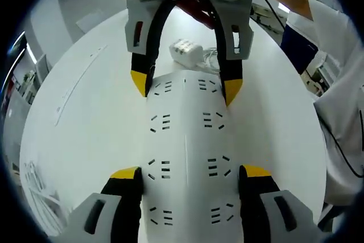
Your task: Straighten the power strip on the desk, plug the charger into it
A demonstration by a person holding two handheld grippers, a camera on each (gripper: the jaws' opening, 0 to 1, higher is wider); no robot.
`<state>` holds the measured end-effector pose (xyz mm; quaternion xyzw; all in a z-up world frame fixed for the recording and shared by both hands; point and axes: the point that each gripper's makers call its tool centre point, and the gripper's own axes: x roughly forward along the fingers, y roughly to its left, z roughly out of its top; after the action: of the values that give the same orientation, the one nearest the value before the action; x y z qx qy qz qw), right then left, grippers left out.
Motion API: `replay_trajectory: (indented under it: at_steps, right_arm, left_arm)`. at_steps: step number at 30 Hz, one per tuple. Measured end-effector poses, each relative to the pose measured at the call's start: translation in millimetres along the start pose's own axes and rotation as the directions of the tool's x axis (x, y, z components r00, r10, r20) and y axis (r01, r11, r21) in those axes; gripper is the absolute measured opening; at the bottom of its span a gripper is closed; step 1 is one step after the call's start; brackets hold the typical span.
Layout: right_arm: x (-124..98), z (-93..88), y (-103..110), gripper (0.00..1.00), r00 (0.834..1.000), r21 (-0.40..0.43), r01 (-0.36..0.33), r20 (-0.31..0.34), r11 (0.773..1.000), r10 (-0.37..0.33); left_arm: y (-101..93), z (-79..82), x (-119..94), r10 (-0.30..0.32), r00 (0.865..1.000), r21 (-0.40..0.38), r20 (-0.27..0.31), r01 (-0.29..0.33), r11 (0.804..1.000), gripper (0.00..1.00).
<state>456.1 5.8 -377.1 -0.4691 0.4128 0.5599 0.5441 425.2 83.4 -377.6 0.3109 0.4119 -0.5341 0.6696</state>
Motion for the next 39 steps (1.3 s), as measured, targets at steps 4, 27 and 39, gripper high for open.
replay_trajectory:
  at_steps: [4,27,39]
  right_arm:
    - [-0.1,-0.4,1.5,0.65,1.000,0.008,0.002,0.009,1.000,-0.003]
    - [-0.2,-2.5,10.3,0.65,1.000,0.058,0.015,0.009,0.998,-0.016]
    - [-0.3,-4.2,17.0,0.65,1.000,0.092,0.023,0.006,0.995,-0.024]
  left_arm:
    - [-0.3,0.7,0.3,-0.003,1.000,0.005,0.001,0.003,1.000,0.70]
    - [-3.3,1.9,2.0,-0.019,1.000,0.033,0.012,0.018,0.999,0.70]
    - [-5.4,2.3,2.8,-0.027,0.999,0.049,0.016,0.027,0.998,0.70]
